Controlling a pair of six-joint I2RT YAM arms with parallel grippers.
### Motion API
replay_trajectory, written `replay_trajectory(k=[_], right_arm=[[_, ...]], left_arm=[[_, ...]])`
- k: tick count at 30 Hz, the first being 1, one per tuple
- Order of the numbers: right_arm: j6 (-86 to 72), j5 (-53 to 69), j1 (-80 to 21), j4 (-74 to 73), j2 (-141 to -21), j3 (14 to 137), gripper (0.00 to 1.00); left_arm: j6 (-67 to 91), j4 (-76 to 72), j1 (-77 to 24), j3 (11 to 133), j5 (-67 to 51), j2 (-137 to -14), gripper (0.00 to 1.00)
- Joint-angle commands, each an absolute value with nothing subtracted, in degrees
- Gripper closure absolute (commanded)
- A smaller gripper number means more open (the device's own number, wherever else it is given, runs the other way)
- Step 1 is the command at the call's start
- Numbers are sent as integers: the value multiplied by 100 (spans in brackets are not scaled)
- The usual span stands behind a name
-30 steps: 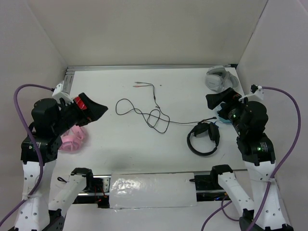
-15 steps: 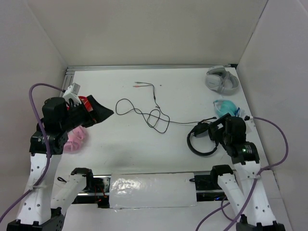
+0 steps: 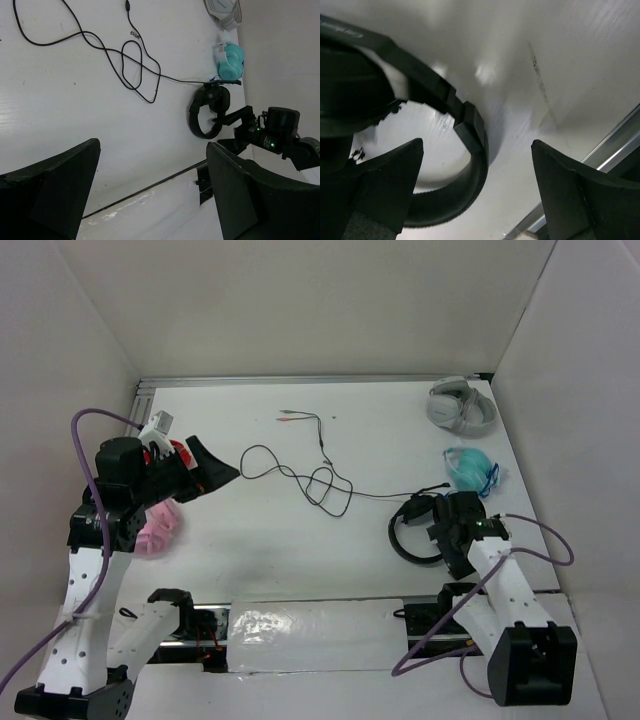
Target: Wrap the headphones
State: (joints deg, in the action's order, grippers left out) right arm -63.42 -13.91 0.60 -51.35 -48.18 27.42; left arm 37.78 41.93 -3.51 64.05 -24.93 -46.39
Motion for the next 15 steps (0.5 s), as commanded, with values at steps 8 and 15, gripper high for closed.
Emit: replay_trajectory(k=[8, 15], right_arm=[[-6118, -828, 202, -3210, -5721, 2426, 50], [-6064, -791, -649, -3138, -4756, 2601, 100]], left_arm=[[3849, 3832, -325, 6328, -2646, -4711, 1], [3797, 3473, -772, 6082, -3585, -5343, 1]])
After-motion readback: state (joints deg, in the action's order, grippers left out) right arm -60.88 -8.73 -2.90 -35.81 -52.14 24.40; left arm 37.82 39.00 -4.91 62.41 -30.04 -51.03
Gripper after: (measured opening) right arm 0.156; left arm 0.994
